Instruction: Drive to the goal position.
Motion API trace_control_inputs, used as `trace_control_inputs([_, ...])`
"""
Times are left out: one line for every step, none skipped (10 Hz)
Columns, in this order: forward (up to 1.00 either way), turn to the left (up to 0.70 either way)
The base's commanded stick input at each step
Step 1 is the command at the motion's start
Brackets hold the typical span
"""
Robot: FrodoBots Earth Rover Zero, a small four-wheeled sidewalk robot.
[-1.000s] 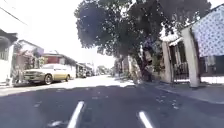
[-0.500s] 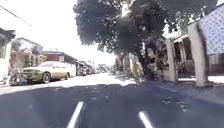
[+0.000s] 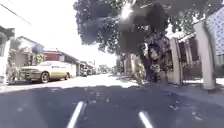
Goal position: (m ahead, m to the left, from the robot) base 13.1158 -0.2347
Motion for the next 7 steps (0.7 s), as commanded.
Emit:
trace_control_inputs([0.5,0.0])
trace_control_inputs([0.5,0.0])
trace_control_inputs([0.5,0.0])
trace_control_inputs([0.5,0.0])
trace_control_inputs([0.5,0.0])
trace_control_inputs([0.5,0.0])
trace_control_inputs([0.5,0.0])
